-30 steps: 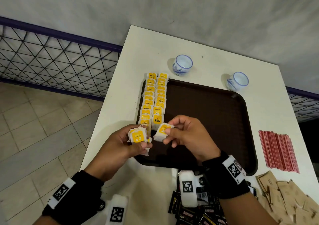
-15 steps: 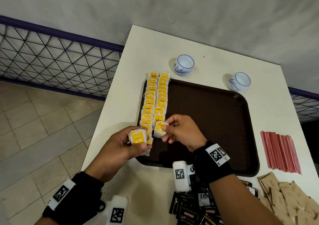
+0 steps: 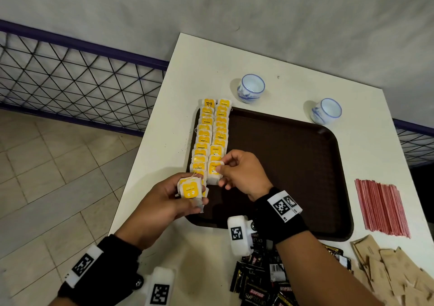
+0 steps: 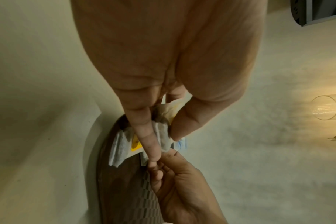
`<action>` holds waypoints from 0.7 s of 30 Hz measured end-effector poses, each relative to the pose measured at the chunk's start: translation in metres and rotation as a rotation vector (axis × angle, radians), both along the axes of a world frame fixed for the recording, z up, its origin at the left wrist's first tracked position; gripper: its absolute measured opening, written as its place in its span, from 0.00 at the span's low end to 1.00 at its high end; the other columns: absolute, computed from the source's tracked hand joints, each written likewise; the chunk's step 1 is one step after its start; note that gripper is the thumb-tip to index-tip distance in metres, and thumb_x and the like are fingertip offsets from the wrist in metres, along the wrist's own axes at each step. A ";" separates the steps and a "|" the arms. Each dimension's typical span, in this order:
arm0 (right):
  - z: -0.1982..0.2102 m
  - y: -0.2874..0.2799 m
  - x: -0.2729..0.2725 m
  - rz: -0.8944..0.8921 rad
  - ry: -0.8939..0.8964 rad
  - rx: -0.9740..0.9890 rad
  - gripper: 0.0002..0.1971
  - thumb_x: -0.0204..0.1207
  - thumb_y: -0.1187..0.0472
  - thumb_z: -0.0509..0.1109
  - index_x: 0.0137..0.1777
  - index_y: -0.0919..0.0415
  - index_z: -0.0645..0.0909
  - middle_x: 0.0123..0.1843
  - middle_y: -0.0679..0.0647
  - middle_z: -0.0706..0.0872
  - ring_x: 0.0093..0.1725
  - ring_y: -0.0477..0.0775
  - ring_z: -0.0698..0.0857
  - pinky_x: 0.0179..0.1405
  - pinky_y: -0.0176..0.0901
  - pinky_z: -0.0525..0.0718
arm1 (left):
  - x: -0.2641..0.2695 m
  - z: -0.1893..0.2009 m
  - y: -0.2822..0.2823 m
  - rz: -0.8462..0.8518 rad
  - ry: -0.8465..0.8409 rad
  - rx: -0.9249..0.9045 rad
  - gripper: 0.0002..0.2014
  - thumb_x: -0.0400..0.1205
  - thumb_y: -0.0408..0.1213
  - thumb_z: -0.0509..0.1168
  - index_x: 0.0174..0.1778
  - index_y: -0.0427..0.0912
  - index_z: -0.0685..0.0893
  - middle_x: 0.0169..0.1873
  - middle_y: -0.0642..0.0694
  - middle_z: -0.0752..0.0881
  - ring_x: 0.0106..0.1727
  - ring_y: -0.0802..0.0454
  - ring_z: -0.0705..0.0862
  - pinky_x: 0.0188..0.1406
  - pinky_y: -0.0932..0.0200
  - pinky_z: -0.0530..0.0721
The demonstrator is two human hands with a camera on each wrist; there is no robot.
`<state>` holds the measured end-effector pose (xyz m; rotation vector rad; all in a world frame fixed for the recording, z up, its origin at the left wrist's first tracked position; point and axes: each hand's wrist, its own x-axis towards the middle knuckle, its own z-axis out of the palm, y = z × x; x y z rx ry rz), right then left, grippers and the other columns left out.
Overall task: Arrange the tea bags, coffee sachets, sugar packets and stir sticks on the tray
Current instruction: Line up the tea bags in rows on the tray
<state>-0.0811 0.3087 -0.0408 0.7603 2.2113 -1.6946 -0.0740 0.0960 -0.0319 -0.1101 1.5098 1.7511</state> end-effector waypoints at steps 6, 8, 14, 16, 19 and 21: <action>-0.003 -0.001 0.000 -0.014 -0.016 0.107 0.10 0.76 0.65 0.77 0.50 0.63 0.78 0.37 0.62 0.87 0.27 0.56 0.88 0.24 0.46 0.83 | -0.002 0.000 0.000 -0.022 -0.033 0.061 0.28 0.71 0.25 0.71 0.69 0.44 0.85 0.59 0.36 0.91 0.59 0.38 0.91 0.61 0.45 0.89; 0.003 -0.001 0.004 -0.004 0.047 0.218 0.09 0.75 0.60 0.79 0.48 0.56 0.80 0.39 0.59 0.87 0.31 0.56 0.88 0.29 0.47 0.84 | -0.001 0.000 -0.001 -0.028 -0.010 0.058 0.25 0.78 0.20 0.70 0.70 0.44 0.84 0.59 0.37 0.91 0.59 0.39 0.92 0.59 0.48 0.90; 0.042 -0.017 0.031 0.128 0.153 -0.097 0.09 0.74 0.66 0.80 0.51 0.67 0.85 0.46 0.69 0.87 0.30 0.53 0.84 0.24 0.30 0.76 | 0.001 0.000 0.000 -0.058 0.077 0.039 0.23 0.82 0.20 0.68 0.70 0.46 0.83 0.58 0.41 0.91 0.60 0.43 0.92 0.57 0.52 0.91; 0.044 -0.023 0.039 0.164 0.153 -0.111 0.09 0.74 0.69 0.79 0.52 0.69 0.85 0.45 0.67 0.87 0.30 0.53 0.85 0.23 0.28 0.76 | 0.002 -0.001 0.002 -0.041 0.104 0.033 0.23 0.81 0.19 0.69 0.69 0.46 0.84 0.58 0.43 0.92 0.59 0.43 0.91 0.54 0.55 0.91; 0.038 -0.028 0.045 0.118 0.173 -0.095 0.08 0.73 0.73 0.79 0.49 0.70 0.84 0.38 0.58 0.85 0.29 0.51 0.84 0.23 0.29 0.76 | 0.003 -0.001 0.005 -0.017 0.130 0.024 0.23 0.80 0.18 0.70 0.67 0.44 0.85 0.57 0.43 0.92 0.58 0.42 0.91 0.51 0.55 0.91; 0.036 -0.029 0.047 0.082 0.183 -0.099 0.09 0.73 0.74 0.78 0.50 0.69 0.83 0.37 0.57 0.85 0.29 0.51 0.84 0.23 0.31 0.77 | 0.004 0.000 0.006 -0.008 0.145 0.020 0.22 0.80 0.20 0.71 0.67 0.44 0.85 0.57 0.43 0.92 0.57 0.40 0.91 0.53 0.51 0.91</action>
